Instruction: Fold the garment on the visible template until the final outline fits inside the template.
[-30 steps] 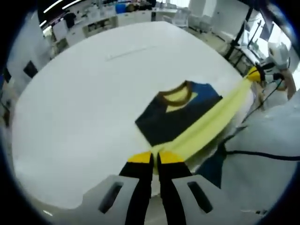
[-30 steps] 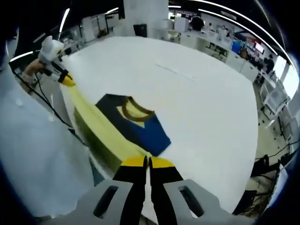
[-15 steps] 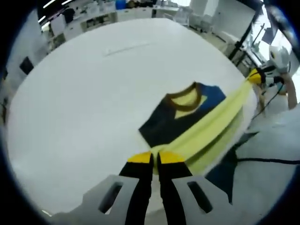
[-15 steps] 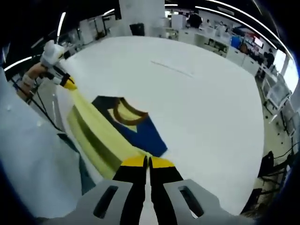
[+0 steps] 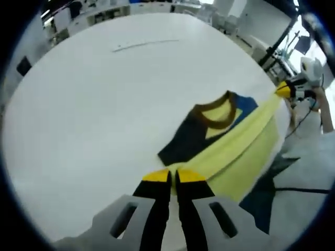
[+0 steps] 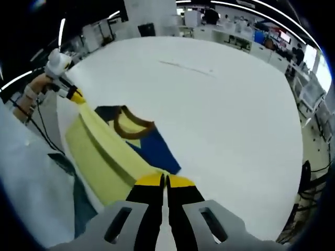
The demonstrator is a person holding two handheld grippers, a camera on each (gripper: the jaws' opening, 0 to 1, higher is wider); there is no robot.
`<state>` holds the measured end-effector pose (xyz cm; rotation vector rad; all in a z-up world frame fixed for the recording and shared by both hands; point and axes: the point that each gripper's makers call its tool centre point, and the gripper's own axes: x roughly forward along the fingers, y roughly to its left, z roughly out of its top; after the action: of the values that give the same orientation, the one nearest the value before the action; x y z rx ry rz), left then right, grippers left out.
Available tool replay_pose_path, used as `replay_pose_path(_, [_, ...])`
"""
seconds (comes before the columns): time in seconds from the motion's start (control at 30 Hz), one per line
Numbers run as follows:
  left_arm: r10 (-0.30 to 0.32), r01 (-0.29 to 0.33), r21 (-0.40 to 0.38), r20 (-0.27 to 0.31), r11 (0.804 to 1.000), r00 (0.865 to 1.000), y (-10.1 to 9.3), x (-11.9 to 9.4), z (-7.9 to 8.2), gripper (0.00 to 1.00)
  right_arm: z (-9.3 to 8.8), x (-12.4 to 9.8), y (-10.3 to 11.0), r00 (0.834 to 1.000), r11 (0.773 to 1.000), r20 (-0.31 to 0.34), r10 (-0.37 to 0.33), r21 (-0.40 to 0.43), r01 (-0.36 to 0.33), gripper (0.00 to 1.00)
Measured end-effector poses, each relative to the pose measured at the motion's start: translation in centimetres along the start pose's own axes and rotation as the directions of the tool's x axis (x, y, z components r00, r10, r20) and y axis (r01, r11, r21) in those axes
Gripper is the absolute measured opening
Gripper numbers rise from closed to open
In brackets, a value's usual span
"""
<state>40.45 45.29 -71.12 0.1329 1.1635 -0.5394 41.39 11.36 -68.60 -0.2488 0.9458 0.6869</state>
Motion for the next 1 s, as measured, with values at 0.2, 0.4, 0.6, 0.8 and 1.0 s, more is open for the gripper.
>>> replay_pose_path(0.2, [-0.015,0.014,-0.032,-0.007,0.999,1.0,0.6,1.4,0.1,0.0,-0.4,1.5,-0.8,1.0,1.0,0.003,0.002,0.03,-0.002,0.03])
replay_pose_path(0.4, [-0.036,0.035,-0.063,-0.017,0.997,0.999,1.0,2.7,0.0,0.0,-0.9,2.7,-1.4,1.0,0.997,0.008,0.009,0.07,-0.01,0.03])
replay_pose_path(0.6, [-0.04,0.037,-0.081,-0.038,0.996,0.998,1.1,3.1,-0.2,0.0,-0.9,3.5,-1.8,1.0,0.996,0.013,0.001,0.091,-0.002,0.03])
replay_pose_path(0.8, [-0.001,-0.002,-0.069,-0.045,0.998,0.999,0.9,1.9,0.4,0.0,-0.7,2.5,-1.4,1.0,0.998,0.002,-0.013,0.064,0.013,0.03])
replay_pose_path(1.0, [0.047,-0.049,-0.045,-0.048,0.998,0.998,1.3,2.3,0.8,0.0,-0.2,2.0,-1.3,0.999,0.997,0.038,-0.024,0.075,0.021,0.03])
